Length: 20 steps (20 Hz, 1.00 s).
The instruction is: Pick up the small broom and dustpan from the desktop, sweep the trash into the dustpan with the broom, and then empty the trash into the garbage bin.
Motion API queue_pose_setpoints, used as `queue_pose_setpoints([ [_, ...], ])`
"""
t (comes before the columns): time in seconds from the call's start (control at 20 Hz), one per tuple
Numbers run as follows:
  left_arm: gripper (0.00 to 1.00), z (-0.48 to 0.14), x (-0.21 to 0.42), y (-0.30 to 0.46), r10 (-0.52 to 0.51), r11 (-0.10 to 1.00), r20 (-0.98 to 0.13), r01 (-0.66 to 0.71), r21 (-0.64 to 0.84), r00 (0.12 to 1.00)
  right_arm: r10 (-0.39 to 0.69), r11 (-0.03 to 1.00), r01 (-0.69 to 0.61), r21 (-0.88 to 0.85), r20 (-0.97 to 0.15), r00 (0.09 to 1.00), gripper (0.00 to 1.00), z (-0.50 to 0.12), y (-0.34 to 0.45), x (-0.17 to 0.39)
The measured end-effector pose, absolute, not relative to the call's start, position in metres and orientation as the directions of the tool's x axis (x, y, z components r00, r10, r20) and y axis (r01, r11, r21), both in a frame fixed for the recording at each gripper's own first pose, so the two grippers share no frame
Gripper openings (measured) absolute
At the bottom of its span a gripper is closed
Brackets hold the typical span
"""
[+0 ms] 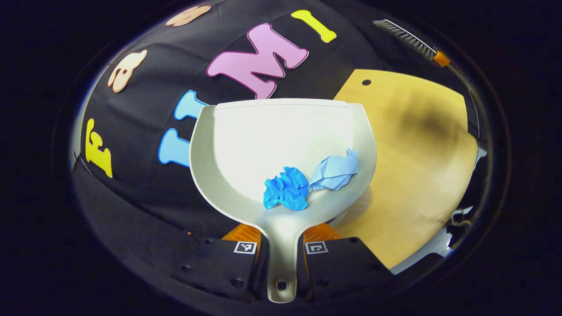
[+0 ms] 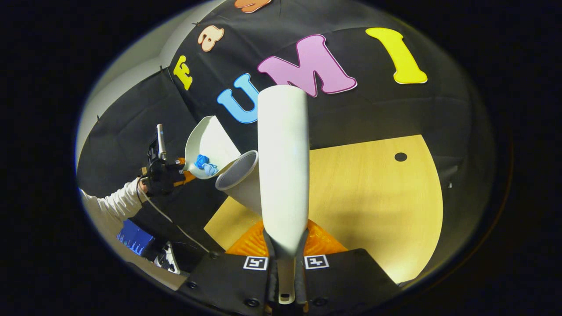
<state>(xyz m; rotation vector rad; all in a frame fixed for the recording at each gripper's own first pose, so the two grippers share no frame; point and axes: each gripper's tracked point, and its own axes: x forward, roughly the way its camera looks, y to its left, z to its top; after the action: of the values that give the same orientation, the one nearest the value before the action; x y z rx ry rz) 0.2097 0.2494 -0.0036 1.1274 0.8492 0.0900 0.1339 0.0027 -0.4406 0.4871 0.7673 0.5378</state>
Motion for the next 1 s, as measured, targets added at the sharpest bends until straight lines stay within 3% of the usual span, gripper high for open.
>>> queue_pose_setpoints([
  [0.3, 0.24, 0.013, 0.223, 0.314, 0.628, 0.138, -0.474, 0.511, 0.848, 0.617, 0.620, 0.759, -0.257, 0.599, -0.542, 0.568, 0.16, -0.465, 0.002, 0.124],
  [0.5, 0.24, 0.037, 0.226, 0.319, 0.662, -0.260, -0.288, 0.572, 0.778, 0.692, 0.615, 0.769, -0.259, 0.584, -0.567, 0.548, 0.16, -0.474, 0.002, 0.118],
  [0.6, 0.24, 0.043, 0.228, 0.316, 0.653, -0.391, -0.223, 0.574, 0.719, 0.724, 0.609, 0.777, -0.259, 0.574, -0.579, 0.542, 0.16, -0.478, 0.000, 0.115],
  [0.75, 0.24, 0.040, 0.228, 0.315, 0.622, -0.408, -0.210, 0.541, 0.735, 0.754, 0.602, 0.783, -0.252, 0.569, -0.591, 0.538, 0.16, -0.482, -0.002, 0.114],
  [1.0, 0.24, 0.040, 0.227, 0.302, 0.559, -0.281, -0.172, 0.381, 0.881, 0.811, 0.577, 0.799, -0.236, 0.552, -0.598, 0.556, 0.16, -0.481, -0.007, 0.120],
])
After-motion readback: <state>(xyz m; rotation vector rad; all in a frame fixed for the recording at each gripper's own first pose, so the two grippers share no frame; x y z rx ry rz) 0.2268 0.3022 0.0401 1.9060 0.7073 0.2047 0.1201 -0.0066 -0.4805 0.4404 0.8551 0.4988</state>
